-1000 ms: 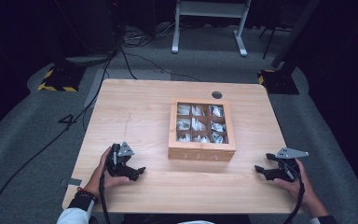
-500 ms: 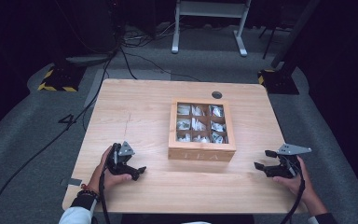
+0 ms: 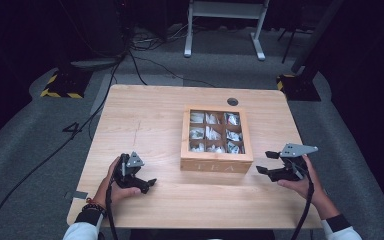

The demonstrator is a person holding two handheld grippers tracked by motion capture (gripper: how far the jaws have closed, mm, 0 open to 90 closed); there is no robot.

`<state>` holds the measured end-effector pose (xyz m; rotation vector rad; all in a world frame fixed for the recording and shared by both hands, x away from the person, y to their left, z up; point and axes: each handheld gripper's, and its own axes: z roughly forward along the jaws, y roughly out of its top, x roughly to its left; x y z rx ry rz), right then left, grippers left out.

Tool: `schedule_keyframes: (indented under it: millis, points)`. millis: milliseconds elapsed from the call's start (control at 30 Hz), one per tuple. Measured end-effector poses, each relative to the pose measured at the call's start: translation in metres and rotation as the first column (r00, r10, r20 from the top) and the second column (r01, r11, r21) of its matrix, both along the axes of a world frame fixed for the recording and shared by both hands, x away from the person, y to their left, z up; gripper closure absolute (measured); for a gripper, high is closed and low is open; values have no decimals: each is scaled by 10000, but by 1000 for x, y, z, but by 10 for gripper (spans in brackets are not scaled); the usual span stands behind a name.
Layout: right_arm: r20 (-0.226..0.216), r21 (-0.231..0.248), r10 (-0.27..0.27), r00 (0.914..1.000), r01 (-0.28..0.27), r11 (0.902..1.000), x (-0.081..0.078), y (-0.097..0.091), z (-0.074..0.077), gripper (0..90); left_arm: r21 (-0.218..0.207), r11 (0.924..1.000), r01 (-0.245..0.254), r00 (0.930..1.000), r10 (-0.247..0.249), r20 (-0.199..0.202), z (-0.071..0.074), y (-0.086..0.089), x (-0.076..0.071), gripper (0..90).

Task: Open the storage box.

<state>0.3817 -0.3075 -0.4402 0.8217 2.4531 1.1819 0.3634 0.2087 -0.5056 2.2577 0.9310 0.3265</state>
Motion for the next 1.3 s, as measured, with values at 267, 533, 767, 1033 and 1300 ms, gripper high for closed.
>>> schedule_keyframes:
  millis: [267, 533, 767, 1033, 1300]
  points:
    - [-136, -112, 173, 9998, -174, 9998, 11, 25, 3, 312, 1, 10000, 3, 10000, -3, 0, 0, 0, 0, 3]
    - [-139, -290, 296, 9995, -300, 9991, 16, 39, 1, 298, 4, 10000, 6, 10000, -6, 5, 0, 0, 0, 3]
    - [-371, -364, 194, 9991, -208, 9991, 21, 42, -3, 275, 3, 10000, 5, 10000, -5, 3, 0, 0, 0, 3]
    - [-475, -152, 153, 9988, -161, 9998, 21, 42, -2, 279, 32, 10000, -79, 10000, 79, -9, 0, 0, 0, 3]
    - [-480, 46, 100, 9988, -98, 9999, 21, 41, 3, 277, -323, 9995, -43, 10000, 41, -58, 7, -2, 2, 220]
